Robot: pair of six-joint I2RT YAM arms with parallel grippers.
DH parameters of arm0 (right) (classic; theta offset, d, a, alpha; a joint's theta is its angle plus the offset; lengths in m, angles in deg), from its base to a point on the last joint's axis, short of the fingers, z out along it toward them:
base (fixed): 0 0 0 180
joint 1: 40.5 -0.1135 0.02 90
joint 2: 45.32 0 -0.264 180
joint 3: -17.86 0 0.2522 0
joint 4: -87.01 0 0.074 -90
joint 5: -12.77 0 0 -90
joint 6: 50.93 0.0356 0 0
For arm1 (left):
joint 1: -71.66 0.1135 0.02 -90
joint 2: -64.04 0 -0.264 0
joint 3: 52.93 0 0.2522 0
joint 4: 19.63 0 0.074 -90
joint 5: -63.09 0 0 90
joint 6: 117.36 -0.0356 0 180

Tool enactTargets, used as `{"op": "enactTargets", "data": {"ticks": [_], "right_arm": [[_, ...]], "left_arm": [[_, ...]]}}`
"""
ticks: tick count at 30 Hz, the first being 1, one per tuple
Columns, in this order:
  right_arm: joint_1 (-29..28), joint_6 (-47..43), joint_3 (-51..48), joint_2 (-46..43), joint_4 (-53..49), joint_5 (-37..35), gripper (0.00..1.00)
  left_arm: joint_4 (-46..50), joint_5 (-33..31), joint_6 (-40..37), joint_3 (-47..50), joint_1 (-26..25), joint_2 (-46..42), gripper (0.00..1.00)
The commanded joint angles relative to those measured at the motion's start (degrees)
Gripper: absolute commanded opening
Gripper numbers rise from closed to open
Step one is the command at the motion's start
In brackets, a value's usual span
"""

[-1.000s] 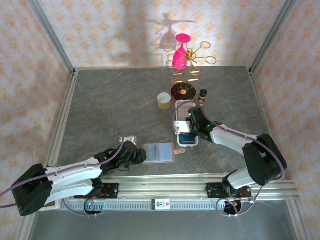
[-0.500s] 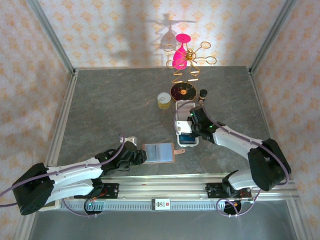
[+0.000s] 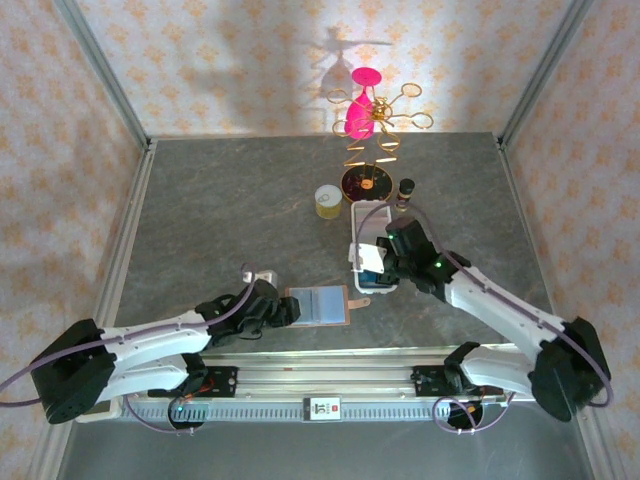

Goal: Put the credit cards into the card holder

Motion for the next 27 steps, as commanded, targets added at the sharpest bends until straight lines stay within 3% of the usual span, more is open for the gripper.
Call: {"op": "enactTargets", "data": {"ticks": [1,3,9,15,19,27], "right_arm": [[-0.7,19.2,1.3,-5.3,0.4,9.6,0.0],[-0.8,30.3,0.3,-7.3,3.7,14.0,0.0],[-1.0,70.9,-0.5,-6.4,9.1,8.7,0.0],[-1.3,96.7,-8.3,-3.3,18.0,13.8,0.0],[-3.8,106.4,-16.8,-3.8,26.6,13.9,0.0],[-10.5,110.8,-20.5,1.3,34.7,11.5,0.0]], "left_arm": [[2.8,-1.9,-1.7,-2.4,0.4,1.6,0.66],[3.2,-2.3,-1.7,-2.8,0.3,2.3,0.66],[4.8,-3.9,-1.8,-3.9,-0.3,4.0,0.67],[7.5,-5.2,-1.9,-6.7,-1.3,7.0,0.67],[9.3,-6.5,-1.8,-8.5,-2.2,8.6,0.66],[10.7,-7.9,-2.8,-10.7,-2.5,12.3,0.61]]}}
